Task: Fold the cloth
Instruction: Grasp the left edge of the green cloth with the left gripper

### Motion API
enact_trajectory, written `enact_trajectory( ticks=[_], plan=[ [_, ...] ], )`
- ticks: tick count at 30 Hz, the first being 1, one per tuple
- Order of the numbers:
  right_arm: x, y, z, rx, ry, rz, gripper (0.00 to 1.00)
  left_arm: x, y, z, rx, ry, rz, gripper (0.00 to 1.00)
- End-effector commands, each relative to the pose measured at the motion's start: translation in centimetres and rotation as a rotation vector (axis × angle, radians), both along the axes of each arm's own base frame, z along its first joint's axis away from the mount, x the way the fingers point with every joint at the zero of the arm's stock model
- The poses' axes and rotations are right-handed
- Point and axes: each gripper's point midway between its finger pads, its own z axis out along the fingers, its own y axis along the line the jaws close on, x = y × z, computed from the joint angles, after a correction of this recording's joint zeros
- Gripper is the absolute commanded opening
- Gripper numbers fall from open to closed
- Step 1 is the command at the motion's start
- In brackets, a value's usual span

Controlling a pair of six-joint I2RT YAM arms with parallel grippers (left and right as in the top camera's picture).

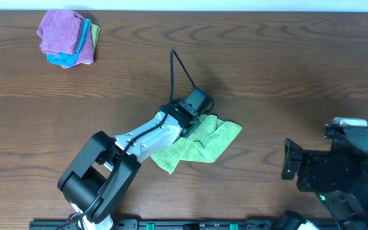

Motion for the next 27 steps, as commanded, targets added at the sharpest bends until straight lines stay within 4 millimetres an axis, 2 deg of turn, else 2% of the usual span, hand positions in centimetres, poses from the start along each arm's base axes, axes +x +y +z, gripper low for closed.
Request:
enact_trajectory(
  ticks=[1, 4, 7, 12, 23, 27],
  plan=[
    [0.1, 0.1, -0.1, -0.010, 0.000, 0.003, 0.99, 0.3, -1.8, 1.5, -0.099, -0.002, -0.008, 0.06],
    [0.0, 0.1, -0.1, -0.010, 0.000, 0.003, 0.99, 0.4, -1.8, 1.2, -0.098, -0.002, -0.006, 0.05],
    [0.0, 0.1, -0.1, -0.010, 0.000, 0.003, 0.99, 0.5, -1.2, -0.2, -0.076, 0.024, 0.006, 0.06],
    [0.1, 0.1, -0.1, -0.010, -0.001, 0.003, 0.99, 1.3, -1.1, -0.2, -0.091, 0.006, 0.021, 0.05],
    [0.1, 0.0, -0.1, -0.011, -0.001, 0.003, 0.99, 2.1, -0.2, -2.6, -0.096, 0.042, 0.050, 0.06],
    [0.1, 0.0, -0.1, -0.017, -0.001, 0.008, 0.99, 3.2, 0.0, -3.1, -0.120, 0.025, 0.067, 0.06]
  ],
)
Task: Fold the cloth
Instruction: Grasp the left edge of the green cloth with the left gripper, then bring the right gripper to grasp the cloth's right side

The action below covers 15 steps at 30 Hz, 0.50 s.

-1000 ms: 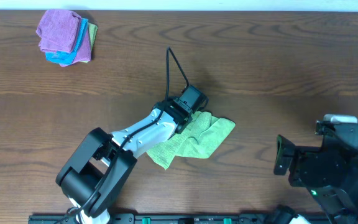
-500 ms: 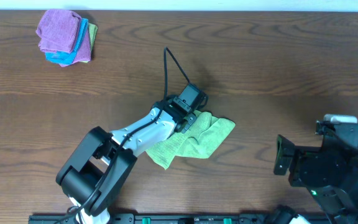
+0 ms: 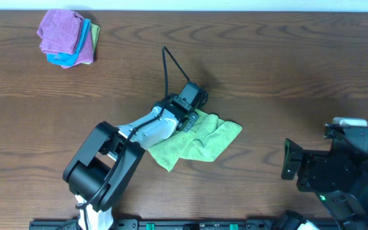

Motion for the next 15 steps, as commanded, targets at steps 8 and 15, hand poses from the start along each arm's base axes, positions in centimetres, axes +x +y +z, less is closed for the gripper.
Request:
enact_trajectory(
  ticks=[8, 15],
  plan=[
    [0.0, 0.1, -1.5, -0.053, 0.036, 0.010, 0.99, 6.1, 3.4, -2.6, -0.066, -0.081, 0.128, 0.05],
    [4.8, 8.2, -8.9, -0.036, 0.060, 0.179, 0.94, 7.9, 4.6, -2.5, -0.188, -0.069, 0.148, 0.06]
  ],
)
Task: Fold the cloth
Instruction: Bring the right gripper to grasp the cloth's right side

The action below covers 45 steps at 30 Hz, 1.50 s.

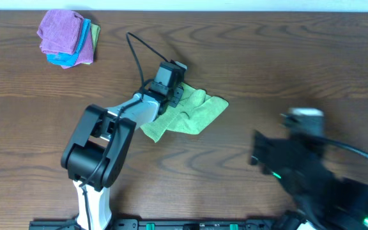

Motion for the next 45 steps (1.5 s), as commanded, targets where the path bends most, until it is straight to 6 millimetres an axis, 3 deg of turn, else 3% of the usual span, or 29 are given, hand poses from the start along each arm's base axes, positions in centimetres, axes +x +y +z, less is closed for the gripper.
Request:
enact_trajectory(
  ticks=[1, 4, 8, 13, 15, 21, 27, 30, 33, 35, 37, 45],
  plan=[
    [1.8, 3.4, -4.5, -0.062, 0.064, 0.136, 0.94, -1.0, 0.6, -2.6, -0.021, 0.086, -0.016, 0.06],
    [4.7, 5.5, -7.7, -0.033, 0.119, 0.187, 0.93, -0.8, 1.1, -2.6, -0.021, 0.086, -0.005, 0.06],
    [9.8, 6.3, -12.2, 0.117, 0.272, 0.273, 0.92, -0.5, 2.0, -2.6, -0.026, 0.088, 0.013, 0.06],
    [13.0, 9.7, -13.9, 0.444, 0.329, 0.501, 0.80, -0.5, 2.1, -2.7, -0.052, 0.102, 0.008, 0.06],
    [13.2, 10.8, -14.9, 0.514, 0.365, 0.550, 0.77, -0.5, 2.1, -2.7, -0.052, 0.102, 0.008, 0.06],
    [13.4, 12.5, -18.9, 0.550, 0.459, 0.576, 0.84, -0.6, 2.1, -2.7, -0.051, 0.105, 0.008, 0.06],
    [14.7, 13.3, -20.8, 0.571, 0.459, 0.563, 0.74, -0.6, 2.2, -2.7, -0.051, 0.105, 0.008, 0.06],
    [15.3, 14.0, -20.9, 0.577, 0.435, 0.572, 0.56, -0.6, 2.2, -2.7, -0.051, 0.105, 0.008, 0.06],
    [15.7, 14.3, -21.5, 0.579, 0.433, 0.557, 0.19, -0.6, 2.2, -2.7, -0.050, 0.105, 0.008, 0.06],
    [15.6, 14.4, -22.1, 0.579, 0.446, 0.554, 0.05, -0.6, 2.2, -2.7, -0.050, 0.105, 0.009, 0.06],
    [15.5, 14.6, -22.9, 0.575, 0.463, 0.551, 0.01, -0.6, 2.2, -2.7, -0.050, 0.105, 0.008, 0.06],
    [14.5, 14.6, -26.8, 0.467, 0.542, 0.488, 0.01, -0.6, 2.2, -2.7, -0.054, 0.106, 0.015, 0.06]
  ],
)
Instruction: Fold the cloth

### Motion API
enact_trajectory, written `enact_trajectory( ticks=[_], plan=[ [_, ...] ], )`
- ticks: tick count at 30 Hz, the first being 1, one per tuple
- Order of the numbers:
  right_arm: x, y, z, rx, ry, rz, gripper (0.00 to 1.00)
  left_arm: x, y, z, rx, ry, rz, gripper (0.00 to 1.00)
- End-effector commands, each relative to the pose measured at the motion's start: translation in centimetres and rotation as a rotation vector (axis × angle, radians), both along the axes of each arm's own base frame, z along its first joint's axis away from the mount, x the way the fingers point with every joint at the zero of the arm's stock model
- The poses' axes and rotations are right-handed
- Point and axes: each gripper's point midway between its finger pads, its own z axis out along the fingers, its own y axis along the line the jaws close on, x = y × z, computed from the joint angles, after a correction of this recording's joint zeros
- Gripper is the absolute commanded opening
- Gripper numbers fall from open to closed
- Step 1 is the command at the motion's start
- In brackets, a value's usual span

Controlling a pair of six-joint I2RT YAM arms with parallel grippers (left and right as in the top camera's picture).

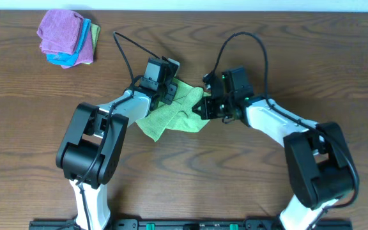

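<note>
The green cloth [173, 116] lies crumpled on the wooden table, a little left of the middle. My left gripper [172, 90] sits over its upper left edge and looks shut on the cloth there; the arm's body hides the fingers. From the right, my right gripper [201, 106] reaches in to the cloth's right edge. Its jaws are too dark and too small to tell whether they are open or shut.
A stack of folded cloths [66, 37], purple, blue and green, sits at the far left corner. Black cables arch above both wrists. The two arm bases stand at the near edge, left and right.
The right arm has come from the near right side to the cloth's right edge. The left gripper and the cloth have shifted slightly to the left and farther from me.
The left gripper was on the cloth's upper left edge near the table's middle, with the right arm folded at the near right. At each later moment, gripper and cloth stood farther up and left. The right arm then appeared blurred, and now touches the cloth's right edge.
</note>
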Motion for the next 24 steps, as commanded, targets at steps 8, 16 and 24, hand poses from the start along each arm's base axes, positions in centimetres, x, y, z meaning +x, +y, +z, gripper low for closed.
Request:
enact_trajectory(
  ticks=[8, 16, 24],
  plan=[
    [-3.0, -2.9, -3.7, -0.201, 0.167, -0.051, 0.01, -1.0, 1.9, -2.8, 0.041, 0.078, 0.041, 0.06],
    [-4.5, -6.0, -3.9, -0.385, 0.241, -0.095, 0.01, -0.8, 2.7, -2.9, 0.044, 0.082, 0.059, 0.06],
    [-3.9, -8.6, 0.3, -0.535, 0.215, -0.144, 0.01, -0.5, 4.2, -3.0, 0.046, 0.090, 0.091, 0.05]
  ],
)
